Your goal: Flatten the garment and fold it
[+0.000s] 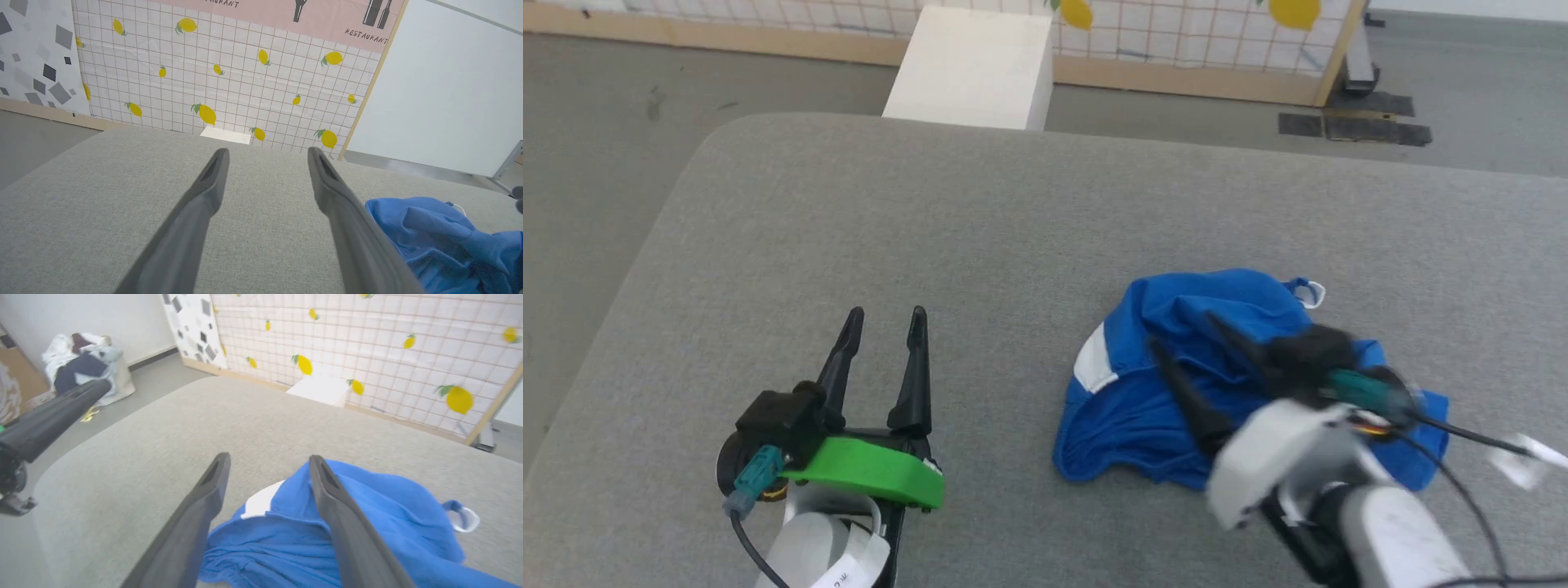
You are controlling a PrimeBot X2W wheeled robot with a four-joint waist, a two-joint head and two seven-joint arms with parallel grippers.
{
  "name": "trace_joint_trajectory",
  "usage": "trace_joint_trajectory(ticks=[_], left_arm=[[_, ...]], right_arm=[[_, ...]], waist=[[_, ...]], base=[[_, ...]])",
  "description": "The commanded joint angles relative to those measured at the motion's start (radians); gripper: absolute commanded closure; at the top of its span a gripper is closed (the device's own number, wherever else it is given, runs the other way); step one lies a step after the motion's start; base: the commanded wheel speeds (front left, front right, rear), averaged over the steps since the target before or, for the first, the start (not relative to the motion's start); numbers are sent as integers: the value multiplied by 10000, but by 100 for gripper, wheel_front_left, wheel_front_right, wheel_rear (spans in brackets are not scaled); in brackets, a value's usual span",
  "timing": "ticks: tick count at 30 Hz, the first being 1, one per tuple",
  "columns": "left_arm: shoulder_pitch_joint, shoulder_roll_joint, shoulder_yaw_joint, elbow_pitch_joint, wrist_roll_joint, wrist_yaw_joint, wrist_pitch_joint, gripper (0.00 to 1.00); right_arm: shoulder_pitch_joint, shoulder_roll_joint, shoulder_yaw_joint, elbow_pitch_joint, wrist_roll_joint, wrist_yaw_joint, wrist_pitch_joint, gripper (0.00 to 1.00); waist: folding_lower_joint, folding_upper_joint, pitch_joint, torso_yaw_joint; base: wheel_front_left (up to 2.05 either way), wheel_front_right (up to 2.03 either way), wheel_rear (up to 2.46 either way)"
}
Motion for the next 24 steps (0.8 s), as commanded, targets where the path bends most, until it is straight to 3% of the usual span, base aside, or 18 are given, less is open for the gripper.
trace_joint_trajectory(ticks=[1,6,12,17,24], left_arm=[[106,-26,46,-16,73,-19,-38,0],[169,-26,-3,26,126,-95,-38,0],[135,-26,-349,147,156,-181,-38,0],[72,-26,-1018,395,83,-284,-38,0],[-946,-26,-3579,1837,-368,-453,344,0]], right_arm=[[317,-12,-446,-312,-168,-13,-401,0],[1095,-12,-2315,-816,-578,-13,-1927,0],[1643,-12,-3901,-106,-560,-13,-3362,0],[1981,-12,-4325,550,-630,-13,-3793,0],[1873,-12,-4293,718,-524,-13,-3922,0]], waist=[[0,0,-216,-305],[0,0,-370,-738],[0,0,-474,-1127],[0,0,-519,-1365],[0,0,-431,-1654]], base=[[0,0,0],[0,0,0],[0,0,0],[0,0,0],[0,0,0]])
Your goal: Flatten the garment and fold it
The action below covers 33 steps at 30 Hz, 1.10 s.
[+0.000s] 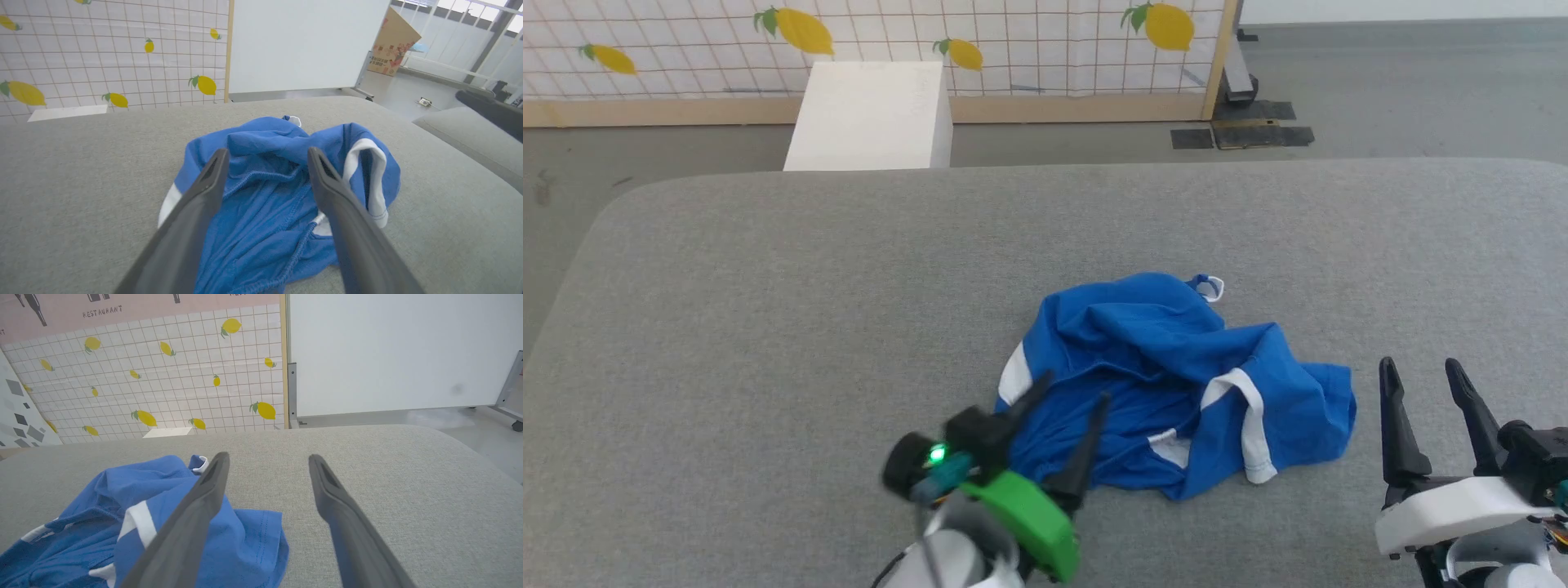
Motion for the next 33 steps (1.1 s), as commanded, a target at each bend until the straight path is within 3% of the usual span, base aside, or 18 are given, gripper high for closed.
trace_joint_trajectory(ticks=[1,5,9,18,19,20,21,22,30,33], left_arm=[[-489,-13,-365,302,-163,-49,246,0],[-1560,-13,-1575,1615,-390,-67,1535,0],[-2411,-13,-2167,2492,-687,-46,2687,0],[-3481,-13,-3320,3284,-1422,-43,4527,0],[-3587,-13,-3418,3309,-1480,-44,4599,13],[-3663,-13,-3497,3331,-1525,-46,4647,51],[-3761,-13,-3604,3352,-1551,-47,4682,69],[-3825,-13,-3673,3370,-1591,-48,4704,99],[-4228,-13,-4279,3501,-2063,-65,4809,100],[-4334,-13,-4077,3386,-2252,-22,4172,100]], right_arm=[[-89,5,35,-13,56,-13,-61,0],[-202,5,199,-102,87,-13,-5,0],[-268,5,355,-132,128,-13,-5,0],[-307,5,450,-42,194,-13,-72,0],[-330,5,449,-31,204,-13,-86,0],[-348,5,451,-21,208,-13,-96,0],[-368,5,447,-11,223,-13,-111,0],[-384,5,446,-5,239,-13,-125,0],[-481,5,471,20,296,-13,-168,0],[-511,5,443,60,314,-13,-176,0]], waist=[[0,-1,58,-90],[0,-1,162,-306],[0,-1,298,-527],[0,-1,503,-830],[0,-1,532,-850],[0,-1,551,-865],[0,-1,575,-877],[0,-1,596,-884],[0,-1,710,-813],[0,-1,699,-720]], base=[[0,0,0],[0,0,0],[0,0,0],[0,0,0],[0,0,0],[0,0,0],[0,0,0],[0,0,0],[0,0,0],[0,0,0]])
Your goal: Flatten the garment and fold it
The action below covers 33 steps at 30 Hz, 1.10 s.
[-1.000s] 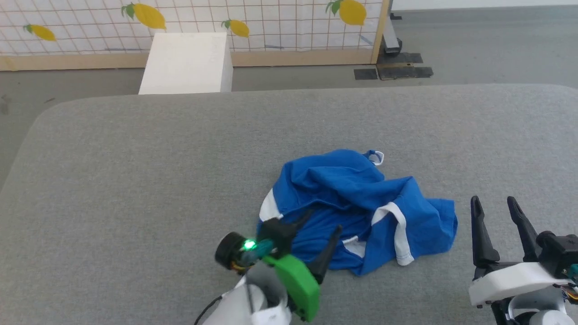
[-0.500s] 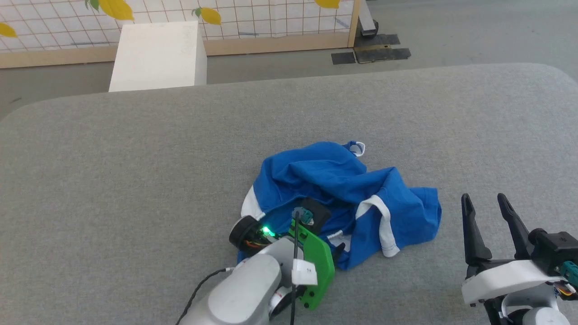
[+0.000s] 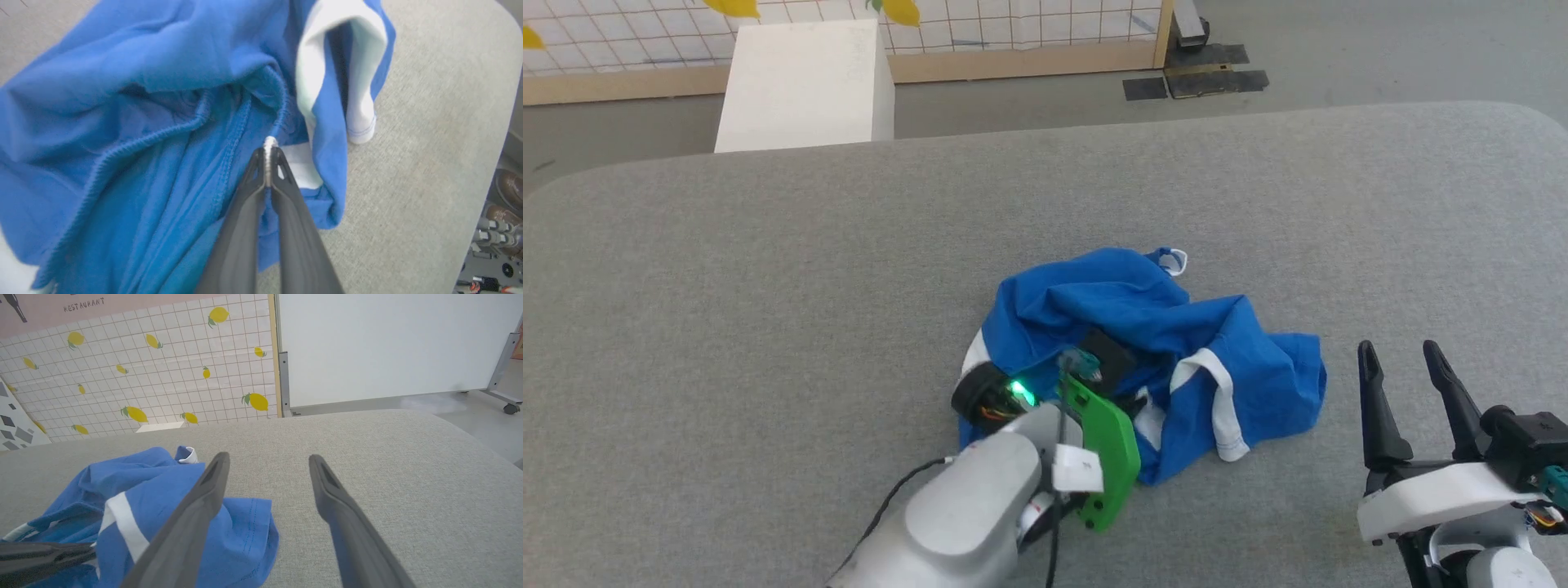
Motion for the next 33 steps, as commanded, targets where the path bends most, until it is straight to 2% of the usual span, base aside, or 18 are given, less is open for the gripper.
trace_joint_trajectory(ticks=[1,6,11,21,23,24,25,26,29,33], left_arm=[[-231,12,270,-115,-127,119,-469,100],[166,237,1549,-734,-689,887,-2224,100],[1226,883,2751,-1637,-1299,1773,-3212,100],[3963,2321,4174,-3332,-2431,3472,-2566,100],[4331,2443,4262,-3558,-2651,3611,-2288,100],[4434,2499,4276,-3677,-2679,3634,-2250,85],[4544,2541,4265,-3833,-2719,3601,-2221,34],[4623,2546,4297,-3946,-2778,3593,-2231,0],[4793,2588,4378,-4292,-2728,3564,-2591,0],[4883,2588,4619,-4524,-2379,3504,-3807,0]], right_arm=[[-216,5,-8,48,64,-13,-78,0],[-210,5,-75,153,99,-13,-145,0],[-142,5,-138,181,111,-13,-147,0],[-158,5,-136,124,93,-13,4,0],[-152,5,-117,136,83,-13,52,0],[-144,5,-109,141,79,-13,76,0],[-129,5,-100,143,67,-13,104,0],[-117,5,-90,141,65,-13,129,0],[-72,5,-40,106,34,-13,226,0],[45,5,81,-139,-18,-13,450,0]], waist=[[0,-1,-19,67],[0,-1,-134,275],[0,-1,-237,555],[0,-1,-214,1181],[0,-1,-223,1257],[0,-1,-230,1288],[0,-1,-240,1325],[0,-1,-246,1349],[0,-1,-286,1407],[0,-1,-352,1430]], base=[[0,0,0],[0,0,0],[0,0,0],[0,0,0],[0,0,0],[0,0,0],[0,0,0],[0,0,0],[0,0,0],[0,0,0]])
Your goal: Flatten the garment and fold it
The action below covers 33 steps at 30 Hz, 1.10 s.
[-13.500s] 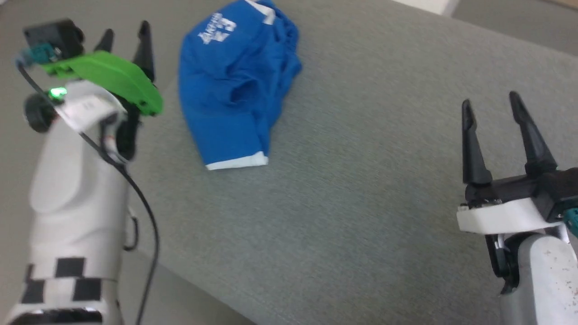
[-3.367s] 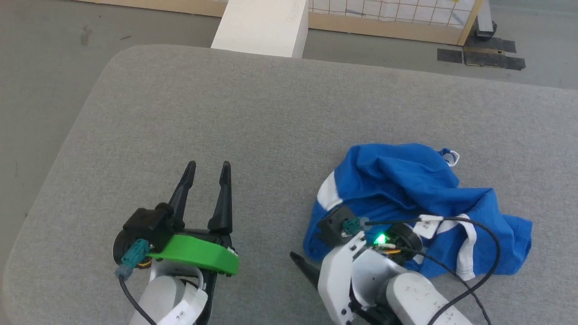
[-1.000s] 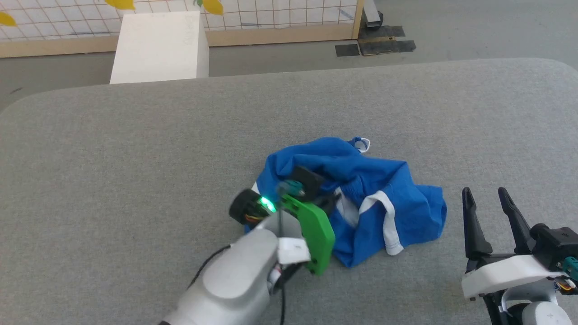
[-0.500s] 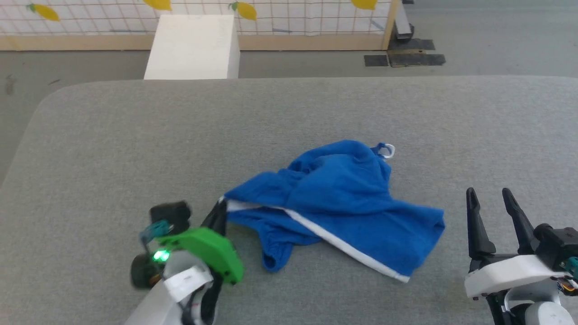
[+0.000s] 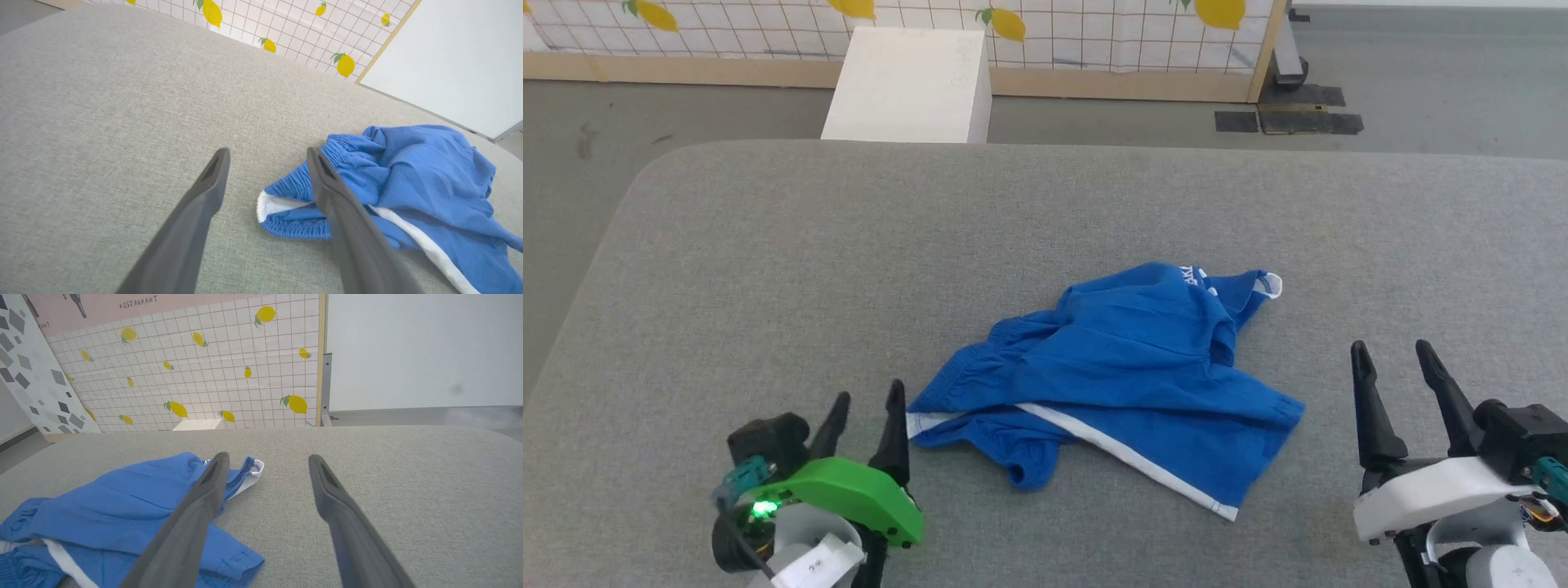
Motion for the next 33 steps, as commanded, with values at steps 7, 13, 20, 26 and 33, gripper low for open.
trace_joint_trajectory(ticks=[7,13,20,26,33], left_arm=[[258,-199,970,-643,1600,-274,-870,0],[849,-1102,2447,-1457,3227,-1003,-878,0],[1088,-2013,3497,-1485,4325,-1961,-880,0],[954,-2351,3867,-1310,4724,-2465,-880,0],[702,-2487,4007,-1152,4875,-2722,-881,0]], right_arm=[[894,3,798,-829,-509,-13,1445,0],[1924,3,1820,-1329,-914,-13,3492,0],[2095,3,2356,-1234,-848,-13,4311,0],[1579,3,2496,-645,-767,-13,4678,0],[1017,3,2518,-158,-770,-13,5077,0]], waist=[[0,0,-111,22],[0,0,-119,-2],[0,0,65,96],[0,0,444,334],[0,0,848,655]], base=[[0,0,0],[0,0,0],[0,0,0],[0,0,0],[0,0,0]])
